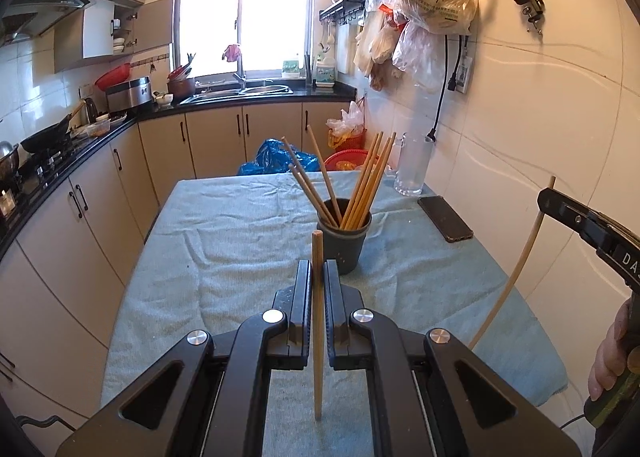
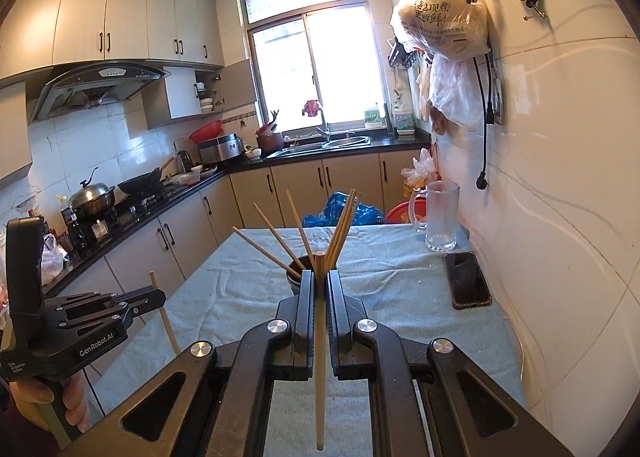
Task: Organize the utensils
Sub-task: 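Raise both held chopsticks upright and carry them over the black holder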
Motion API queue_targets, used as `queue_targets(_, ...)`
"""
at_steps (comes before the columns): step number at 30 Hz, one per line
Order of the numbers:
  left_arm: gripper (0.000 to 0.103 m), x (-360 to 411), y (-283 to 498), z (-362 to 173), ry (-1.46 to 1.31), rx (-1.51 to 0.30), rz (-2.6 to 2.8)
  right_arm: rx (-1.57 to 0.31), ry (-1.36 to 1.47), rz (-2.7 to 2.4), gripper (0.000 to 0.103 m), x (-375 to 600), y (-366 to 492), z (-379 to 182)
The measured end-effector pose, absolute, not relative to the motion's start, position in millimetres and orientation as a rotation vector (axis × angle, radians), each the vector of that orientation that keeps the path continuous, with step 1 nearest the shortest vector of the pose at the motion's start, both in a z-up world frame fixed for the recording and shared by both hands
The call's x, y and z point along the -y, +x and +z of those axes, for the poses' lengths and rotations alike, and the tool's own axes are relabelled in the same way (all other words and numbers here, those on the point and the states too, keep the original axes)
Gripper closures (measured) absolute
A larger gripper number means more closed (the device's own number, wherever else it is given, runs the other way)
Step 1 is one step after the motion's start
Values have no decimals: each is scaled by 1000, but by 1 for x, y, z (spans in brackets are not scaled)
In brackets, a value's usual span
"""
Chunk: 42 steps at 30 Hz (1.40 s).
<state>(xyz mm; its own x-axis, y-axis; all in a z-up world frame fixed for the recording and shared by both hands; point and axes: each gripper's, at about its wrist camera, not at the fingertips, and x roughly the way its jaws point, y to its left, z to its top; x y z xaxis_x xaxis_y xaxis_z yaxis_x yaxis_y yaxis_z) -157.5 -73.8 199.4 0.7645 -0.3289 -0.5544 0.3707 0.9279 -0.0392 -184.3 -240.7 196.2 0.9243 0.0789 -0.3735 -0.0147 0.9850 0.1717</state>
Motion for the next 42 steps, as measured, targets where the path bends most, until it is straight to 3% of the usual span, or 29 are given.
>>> queue_targets(29, 98, 87, -138, 251, 113, -527, -491, -374, 162, 63, 97, 243, -133, 227)
queue_targets(42, 98, 101, -90, 307, 88, -437, -490, -294, 192, 47, 97, 252, -92, 266)
